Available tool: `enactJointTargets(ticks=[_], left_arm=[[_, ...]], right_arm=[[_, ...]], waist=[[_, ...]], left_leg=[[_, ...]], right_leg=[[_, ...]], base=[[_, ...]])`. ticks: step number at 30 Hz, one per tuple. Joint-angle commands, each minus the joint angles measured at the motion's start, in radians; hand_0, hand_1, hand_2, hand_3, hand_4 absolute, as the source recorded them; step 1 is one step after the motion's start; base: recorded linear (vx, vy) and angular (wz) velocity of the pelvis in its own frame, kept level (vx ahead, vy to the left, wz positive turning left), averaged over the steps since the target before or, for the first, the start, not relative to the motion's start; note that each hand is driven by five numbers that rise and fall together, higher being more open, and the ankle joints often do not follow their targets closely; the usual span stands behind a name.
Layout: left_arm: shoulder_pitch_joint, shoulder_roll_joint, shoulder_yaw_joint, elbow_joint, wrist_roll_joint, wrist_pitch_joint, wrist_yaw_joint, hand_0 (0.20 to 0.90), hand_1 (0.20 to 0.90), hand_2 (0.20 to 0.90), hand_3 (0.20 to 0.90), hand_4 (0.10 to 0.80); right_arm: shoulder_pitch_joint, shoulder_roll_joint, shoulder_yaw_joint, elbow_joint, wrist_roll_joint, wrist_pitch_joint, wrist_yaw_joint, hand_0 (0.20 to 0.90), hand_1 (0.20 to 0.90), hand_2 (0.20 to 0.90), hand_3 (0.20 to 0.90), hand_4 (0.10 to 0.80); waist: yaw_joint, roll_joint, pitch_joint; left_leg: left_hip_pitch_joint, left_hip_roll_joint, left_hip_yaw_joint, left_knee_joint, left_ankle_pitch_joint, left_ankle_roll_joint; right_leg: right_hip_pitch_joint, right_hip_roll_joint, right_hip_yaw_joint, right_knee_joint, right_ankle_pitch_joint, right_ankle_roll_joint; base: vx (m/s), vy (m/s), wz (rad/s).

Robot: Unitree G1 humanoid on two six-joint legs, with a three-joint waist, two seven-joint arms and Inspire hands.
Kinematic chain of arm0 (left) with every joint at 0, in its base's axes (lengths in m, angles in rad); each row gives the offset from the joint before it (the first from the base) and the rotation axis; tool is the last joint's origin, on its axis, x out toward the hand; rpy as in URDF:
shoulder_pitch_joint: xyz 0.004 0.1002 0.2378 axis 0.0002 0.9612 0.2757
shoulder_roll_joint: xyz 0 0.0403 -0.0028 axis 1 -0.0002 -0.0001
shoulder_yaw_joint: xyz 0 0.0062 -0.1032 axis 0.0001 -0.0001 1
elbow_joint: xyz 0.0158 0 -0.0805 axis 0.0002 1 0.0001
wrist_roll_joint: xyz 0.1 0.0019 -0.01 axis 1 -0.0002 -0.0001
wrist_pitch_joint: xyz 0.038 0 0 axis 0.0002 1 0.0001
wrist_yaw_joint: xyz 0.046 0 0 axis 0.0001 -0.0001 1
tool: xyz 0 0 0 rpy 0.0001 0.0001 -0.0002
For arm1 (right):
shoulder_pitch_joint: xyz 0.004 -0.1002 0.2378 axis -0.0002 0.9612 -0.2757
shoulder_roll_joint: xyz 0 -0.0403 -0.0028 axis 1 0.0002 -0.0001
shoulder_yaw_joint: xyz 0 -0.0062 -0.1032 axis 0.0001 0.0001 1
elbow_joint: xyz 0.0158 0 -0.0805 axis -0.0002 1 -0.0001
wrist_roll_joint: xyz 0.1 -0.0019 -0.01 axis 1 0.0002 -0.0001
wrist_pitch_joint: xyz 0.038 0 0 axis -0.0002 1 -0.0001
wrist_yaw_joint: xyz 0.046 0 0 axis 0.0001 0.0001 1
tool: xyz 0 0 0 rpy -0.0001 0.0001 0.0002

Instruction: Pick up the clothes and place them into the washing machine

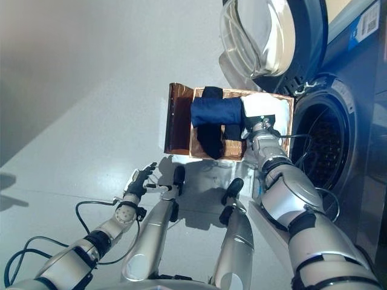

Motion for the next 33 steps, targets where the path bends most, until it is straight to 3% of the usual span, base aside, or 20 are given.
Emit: enactJointTargets(ticks=[1,10,26,33], left_arm=[[0.019,0.042,0.034,-0.091,0.009,-0.059,0.047,0.900,0.900,0.900,0.900,0.800],[0.027,0.021,0.035,-0.051,0.000,-0.058,0.050,0.900,0.900,0.900,0.900,0.800],[0.029,0.009,0.048,0.030,-0.009,-0.044,0.059,0.900,0.900,0.900,0.900,0.800],[0.042,0.003,0.060,0.090,-0.016,-0.036,0.054,0.900,0.900,0.900,0.900,0.800]], right_arm=[[-0.118,-0.087,0.027,0.015,0.012,0.020,-0.044,0.200,0.200,0.200,0.200,0.300],[-0.130,-0.111,0.029,0.016,-0.004,0.028,-0.044,0.200,0.200,0.200,0.200,0.300],[-0.154,-0.123,0.015,-0.045,0.017,0.023,-0.059,0.200,0.200,0.200,0.200,0.300],[-0.145,-0.113,-0.034,-0.114,0.087,0.004,-0.056,0.200,0.200,0.200,0.200,0.300]], waist=[[0.027,0.034,0.006],[0.023,0.057,0.002],[-0.010,0.047,-0.009],[-0.046,0.042,-0.030]], left_leg=[[-0.034,-0.020,-0.011,0.106,-0.136,-0.042],[-0.013,-0.031,-0.010,0.100,-0.133,-0.042],[0.086,-0.024,0.003,0.040,-0.111,-0.050],[0.164,-0.020,0.033,-0.032,-0.061,-0.048]], right_leg=[[0.071,0.011,0.038,0.055,-0.118,0.044],[0.084,0.008,0.047,0.051,-0.118,0.039],[0.170,0.028,0.066,-0.018,-0.092,0.040],[0.249,0.036,0.073,-0.119,-0.023,0.044]], base=[[0.012,0.013,0.03],[0.001,0.003,0.01],[0.000,-0.001,-0.04],[-0.039,0.028,-0.14]])
